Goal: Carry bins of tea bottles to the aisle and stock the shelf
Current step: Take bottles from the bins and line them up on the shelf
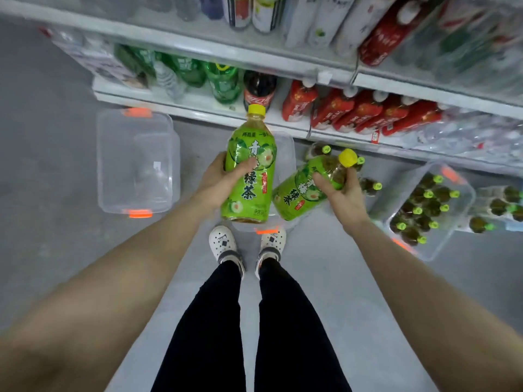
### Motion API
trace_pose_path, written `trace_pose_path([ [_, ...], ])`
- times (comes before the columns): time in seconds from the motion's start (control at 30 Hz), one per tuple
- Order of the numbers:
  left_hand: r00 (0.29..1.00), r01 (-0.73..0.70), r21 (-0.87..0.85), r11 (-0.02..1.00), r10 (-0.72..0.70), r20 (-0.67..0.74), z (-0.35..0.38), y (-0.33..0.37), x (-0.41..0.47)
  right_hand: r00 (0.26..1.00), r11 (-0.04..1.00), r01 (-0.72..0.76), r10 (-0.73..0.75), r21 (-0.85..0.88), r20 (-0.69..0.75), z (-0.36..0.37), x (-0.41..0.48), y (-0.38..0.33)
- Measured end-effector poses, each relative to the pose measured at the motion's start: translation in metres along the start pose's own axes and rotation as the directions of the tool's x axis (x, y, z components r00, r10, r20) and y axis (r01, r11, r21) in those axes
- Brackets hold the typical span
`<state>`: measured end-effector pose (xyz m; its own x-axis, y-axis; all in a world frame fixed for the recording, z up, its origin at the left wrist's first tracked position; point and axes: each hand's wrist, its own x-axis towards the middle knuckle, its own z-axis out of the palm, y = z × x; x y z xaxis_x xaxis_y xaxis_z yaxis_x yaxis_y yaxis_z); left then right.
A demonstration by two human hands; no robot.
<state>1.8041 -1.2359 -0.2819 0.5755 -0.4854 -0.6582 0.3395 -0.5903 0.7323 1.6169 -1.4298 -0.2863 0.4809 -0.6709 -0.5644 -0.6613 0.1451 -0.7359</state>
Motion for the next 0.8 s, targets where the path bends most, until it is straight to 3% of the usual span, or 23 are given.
trace_pose_path([
  [0.27,0.949,-0.312,0.098,0.945,0.305,0.084,-0.022,0.144,-0.088,0.948,0.941,0.311,-0.317,-0.136,-0.026,-0.077,-0.086,-0.131],
  [0.37,0.906,-0.422,0.131,0.897,0.414,0.083,-0.031,0.191,-0.112,0.908,0.911,0.390,-0.405,-0.137,-0.107,-0.101,-0.113,-0.174],
  [0.57,0.776,-0.629,0.175,0.757,0.627,0.075,-0.045,0.288,-0.160,0.782,0.816,0.550,-0.579,-0.181,-0.232,-0.150,-0.168,-0.256],
  [0.8,0.603,-0.795,0.112,0.596,0.798,0.028,-0.057,0.390,-0.224,0.593,0.687,0.690,-0.716,-0.226,-0.367,-0.204,-0.229,-0.349],
])
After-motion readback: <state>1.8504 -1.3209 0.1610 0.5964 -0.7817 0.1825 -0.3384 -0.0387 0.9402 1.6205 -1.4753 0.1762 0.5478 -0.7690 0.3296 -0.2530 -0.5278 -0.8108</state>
